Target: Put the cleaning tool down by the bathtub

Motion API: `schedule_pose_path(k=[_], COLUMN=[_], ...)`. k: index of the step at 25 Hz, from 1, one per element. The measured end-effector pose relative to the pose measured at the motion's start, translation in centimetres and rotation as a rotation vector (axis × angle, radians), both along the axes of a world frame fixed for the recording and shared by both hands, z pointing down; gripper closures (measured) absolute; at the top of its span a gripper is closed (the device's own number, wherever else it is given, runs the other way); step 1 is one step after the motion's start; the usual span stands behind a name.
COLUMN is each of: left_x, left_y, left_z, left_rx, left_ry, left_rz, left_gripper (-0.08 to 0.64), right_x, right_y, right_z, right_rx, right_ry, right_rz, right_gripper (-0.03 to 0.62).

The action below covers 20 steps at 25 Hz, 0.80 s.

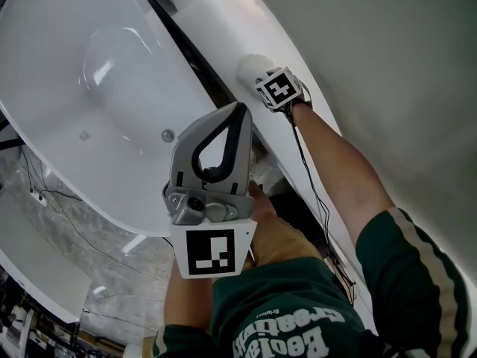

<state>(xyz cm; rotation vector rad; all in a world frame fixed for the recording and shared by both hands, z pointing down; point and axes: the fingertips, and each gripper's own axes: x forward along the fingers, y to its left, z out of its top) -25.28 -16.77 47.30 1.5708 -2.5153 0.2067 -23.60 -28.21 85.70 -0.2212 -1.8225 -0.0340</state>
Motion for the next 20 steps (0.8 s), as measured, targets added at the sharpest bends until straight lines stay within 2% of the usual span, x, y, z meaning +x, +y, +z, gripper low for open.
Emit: schedule_pose_path(k=[7,20], left_x=[-0.45,0.05], left_y=[0.62,0.93], left_z=[0.44,0.34], left_rx=[0.001,-0.016], left_ry=[0.001,0.005], left_rz=[-0.012,-0.003], left_gripper=[0.552,0.552], right_x=[-0.73,-0.92], right_y=[-0.20,-0.03], right_z=[0.79,0.82], right_rx=[-0.030,-0.033], right_ry=[0.022,-0.023], right_rz=[0.036,0.043], right_gripper=[0.499,0.497])
